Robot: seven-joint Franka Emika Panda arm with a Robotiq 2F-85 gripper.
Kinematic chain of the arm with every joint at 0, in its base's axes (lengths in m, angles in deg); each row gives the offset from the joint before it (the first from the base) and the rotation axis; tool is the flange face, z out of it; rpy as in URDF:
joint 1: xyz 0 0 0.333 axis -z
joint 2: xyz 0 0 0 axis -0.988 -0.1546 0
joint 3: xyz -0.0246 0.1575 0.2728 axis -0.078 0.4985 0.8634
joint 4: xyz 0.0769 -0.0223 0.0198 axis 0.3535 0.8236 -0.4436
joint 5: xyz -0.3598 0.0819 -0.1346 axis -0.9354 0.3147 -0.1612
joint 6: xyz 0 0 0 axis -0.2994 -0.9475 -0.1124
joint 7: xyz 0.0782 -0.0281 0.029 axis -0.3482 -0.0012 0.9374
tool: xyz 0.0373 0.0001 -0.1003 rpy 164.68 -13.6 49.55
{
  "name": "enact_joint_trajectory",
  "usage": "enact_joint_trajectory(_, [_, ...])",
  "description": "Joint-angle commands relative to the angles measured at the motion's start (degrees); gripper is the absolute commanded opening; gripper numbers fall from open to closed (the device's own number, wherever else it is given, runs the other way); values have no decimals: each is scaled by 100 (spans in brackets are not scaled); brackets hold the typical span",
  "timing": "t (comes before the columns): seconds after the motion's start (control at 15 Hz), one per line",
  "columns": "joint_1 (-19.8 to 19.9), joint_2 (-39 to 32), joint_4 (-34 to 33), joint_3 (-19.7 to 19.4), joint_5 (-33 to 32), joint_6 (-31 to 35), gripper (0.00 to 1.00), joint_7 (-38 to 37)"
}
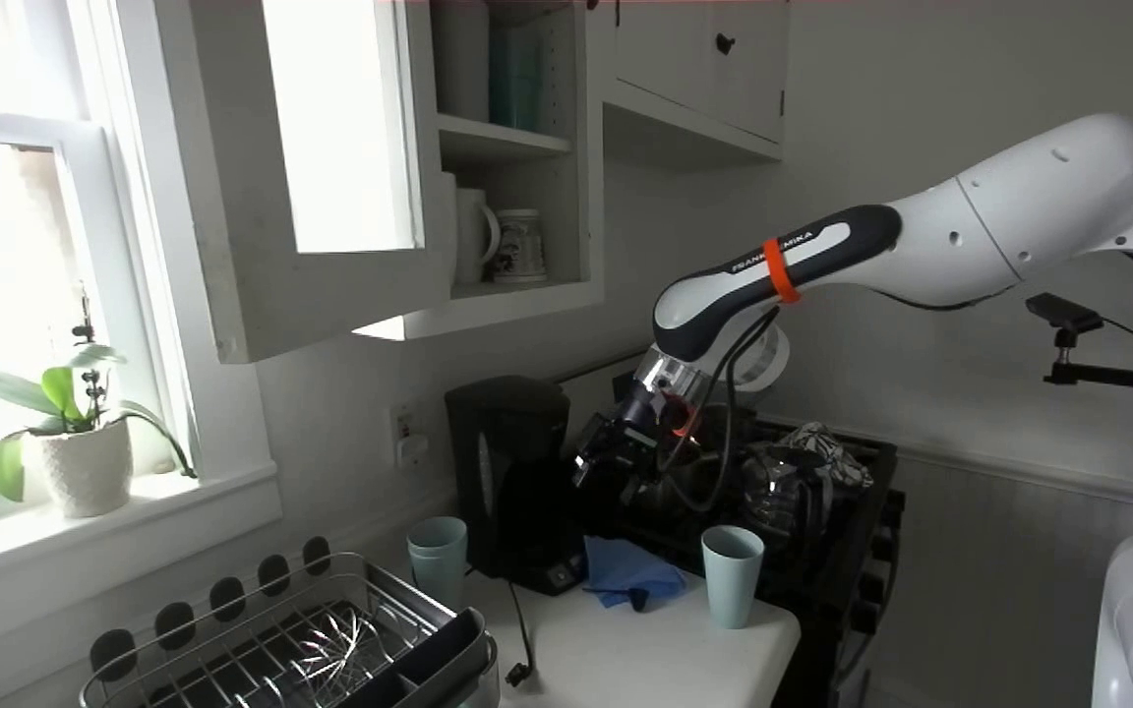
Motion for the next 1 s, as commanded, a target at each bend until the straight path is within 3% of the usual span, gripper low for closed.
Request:
enact_joint_trajectory(0.0, [70, -847, -744, 244, 330, -80, 100, -229])
enact_joint_trajectory(0.2, [48, -1256, -1004, 492, 149, 175, 100, -853])
enact_joint_trajectory(0.73, [-105, -2117, -1332, 949, 126, 2147, 100, -1882])
enact_joint_trajectory(0.93, [31, -2178, -1544, 1136, 304, 1844, 100, -1447])
